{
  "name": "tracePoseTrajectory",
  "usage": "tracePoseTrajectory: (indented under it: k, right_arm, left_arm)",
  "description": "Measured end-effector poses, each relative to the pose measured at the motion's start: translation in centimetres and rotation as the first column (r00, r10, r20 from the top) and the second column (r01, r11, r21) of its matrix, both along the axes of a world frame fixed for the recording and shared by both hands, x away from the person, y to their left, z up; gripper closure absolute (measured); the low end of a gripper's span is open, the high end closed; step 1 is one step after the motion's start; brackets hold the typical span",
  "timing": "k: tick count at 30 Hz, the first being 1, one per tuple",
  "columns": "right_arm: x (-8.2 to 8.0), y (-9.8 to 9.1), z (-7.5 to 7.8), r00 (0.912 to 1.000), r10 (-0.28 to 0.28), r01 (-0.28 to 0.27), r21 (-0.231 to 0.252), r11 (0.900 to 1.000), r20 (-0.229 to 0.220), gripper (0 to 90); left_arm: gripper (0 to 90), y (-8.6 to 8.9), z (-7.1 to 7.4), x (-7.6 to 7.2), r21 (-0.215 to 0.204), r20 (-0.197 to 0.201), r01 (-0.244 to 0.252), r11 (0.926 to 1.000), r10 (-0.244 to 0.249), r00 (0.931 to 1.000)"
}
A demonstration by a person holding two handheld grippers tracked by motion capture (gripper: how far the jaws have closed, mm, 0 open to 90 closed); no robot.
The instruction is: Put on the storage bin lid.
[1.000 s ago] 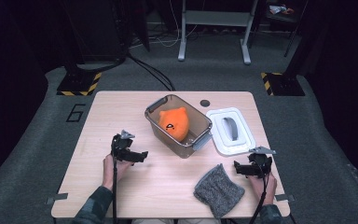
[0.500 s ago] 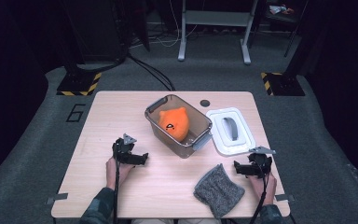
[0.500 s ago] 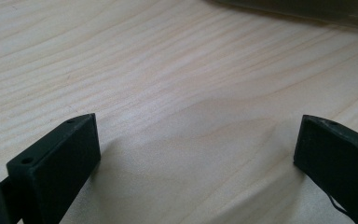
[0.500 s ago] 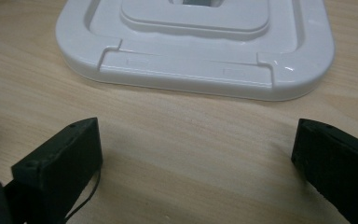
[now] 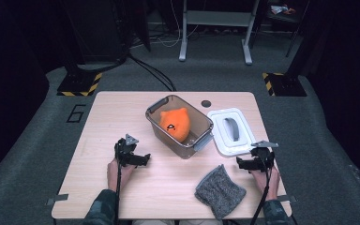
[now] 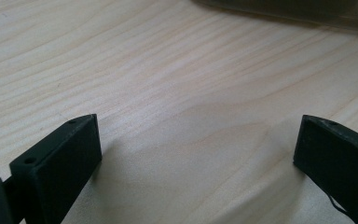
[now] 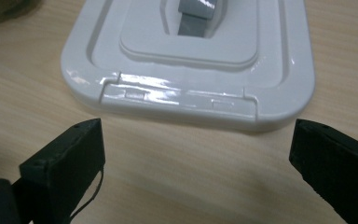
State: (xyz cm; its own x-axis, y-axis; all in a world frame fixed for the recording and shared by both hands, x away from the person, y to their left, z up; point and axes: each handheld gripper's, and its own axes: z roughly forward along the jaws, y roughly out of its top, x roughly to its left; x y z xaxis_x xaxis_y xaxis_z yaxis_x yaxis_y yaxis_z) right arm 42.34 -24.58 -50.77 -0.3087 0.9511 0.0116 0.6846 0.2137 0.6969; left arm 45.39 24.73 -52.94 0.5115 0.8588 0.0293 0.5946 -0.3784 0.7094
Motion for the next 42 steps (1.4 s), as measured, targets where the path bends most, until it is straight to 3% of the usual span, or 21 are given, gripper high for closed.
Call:
tracePoseTrajectory:
  k: [10,11,21,25,27,31,36,40,42]
  right_arm:
    - [3.0,1.0,2.3,0.9997,0.004,-0.004,0.001,1.0000,-0.023,1.7]
    - [3.9,1.1,2.7,0.9999,0.012,-0.012,0.007,0.9999,-0.011,1.7]
    - [7.1,2.0,3.1,0.9996,0.016,-0.016,0.016,0.9998,-0.024,4.7]
    - [8.7,2.8,2.9,0.9995,0.005,-0.005,0.010,0.9999,-0.032,11.0]
    - [9.0,3.0,2.9,1.0000,-0.001,0.001,0.004,1.0000,-0.008,14.2]
    - [10.1,3.5,2.5,0.9996,-0.006,0.006,0.006,1.0000,-0.029,23.6]
    - [10.9,3.8,2.4,0.9995,-0.033,0.033,-0.018,0.9993,0.000,34.5]
    - [11.2,3.7,1.8,0.9987,-0.044,0.044,-0.011,0.9990,-0.027,40.8]
    - [11.4,3.5,1.5,0.9988,-0.047,0.047,-0.001,0.9989,-0.017,45.5]
  left_arm:
    - [0.3,0.0,0.0,0.0,0.000,0.000,0.001,1.0000,-0.001,1.0000]
    - [0.3,0.0,0.0,0.0,0.000,-0.004,0.002,1.0000,-0.002,1.0000]
    - [0.4,-0.1,0.0,0.1,-0.001,0.001,-0.003,1.0000,0.003,1.0000]
    - [0.4,-0.1,0.0,0.1,-0.001,0.004,-0.001,1.0000,0.001,1.0000]
    - [0.5,-0.1,0.0,0.1,0.002,0.002,-0.001,1.0000,0.001,1.0000]
    - [0.6,-0.1,0.0,0.1,0.002,0.002,0.001,1.0000,-0.001,1.0000]
    - [0.7,-0.1,0.0,0.1,0.001,0.002,0.001,1.0000,-0.001,1.0000]
    - [0.7,-0.1,0.0,0.1,0.001,0.002,0.001,1.0000,-0.001,1.0000]
    - [0.8,-0.1,0.0,0.1,0.002,0.001,0.001,1.0000,-0.001,1.0000]
